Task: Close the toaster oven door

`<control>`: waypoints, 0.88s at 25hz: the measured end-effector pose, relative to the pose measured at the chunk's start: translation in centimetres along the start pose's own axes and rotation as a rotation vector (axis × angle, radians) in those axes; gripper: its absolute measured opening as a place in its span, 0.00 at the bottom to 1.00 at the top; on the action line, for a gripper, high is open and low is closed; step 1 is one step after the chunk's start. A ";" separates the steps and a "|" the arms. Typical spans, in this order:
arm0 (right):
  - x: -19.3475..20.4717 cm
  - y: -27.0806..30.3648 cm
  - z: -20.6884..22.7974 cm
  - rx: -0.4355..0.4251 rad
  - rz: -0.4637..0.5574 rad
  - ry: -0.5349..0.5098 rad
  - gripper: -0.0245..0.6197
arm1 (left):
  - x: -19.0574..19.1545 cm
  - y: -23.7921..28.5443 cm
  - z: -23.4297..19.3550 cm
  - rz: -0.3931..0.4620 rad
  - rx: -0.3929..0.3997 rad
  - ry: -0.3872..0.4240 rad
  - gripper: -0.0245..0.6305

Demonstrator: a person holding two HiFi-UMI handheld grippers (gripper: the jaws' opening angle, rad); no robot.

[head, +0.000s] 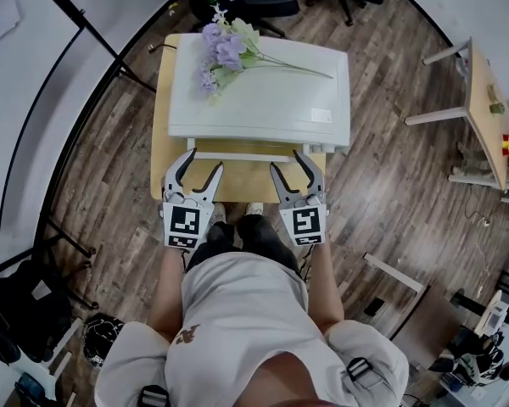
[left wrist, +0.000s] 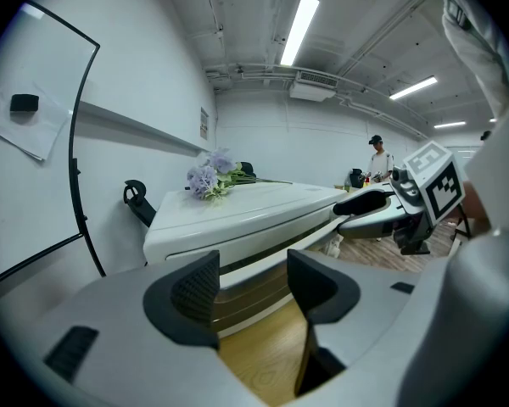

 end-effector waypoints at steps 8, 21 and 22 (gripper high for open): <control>0.0 0.1 0.0 0.007 -0.001 0.013 0.39 | 0.0 0.1 -0.1 0.004 -0.002 -0.010 0.41; -1.1 -1.7 -0.9 0.061 0.025 0.072 0.40 | -0.7 -1.2 -0.2 0.048 -0.016 -0.012 0.42; -1.3 -2.1 -1.1 0.064 0.033 0.078 0.40 | -0.8 -1.5 -0.1 0.057 -0.017 -0.012 0.42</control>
Point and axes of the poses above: the fingertips, and each gripper's own axes: y forward along the fingers, z to its right, x out of its underside, the point moved 8 cm from there along -y, backward along the fingers, and after that the axes turned 10 degrees about -z, right-handed, at the moved point
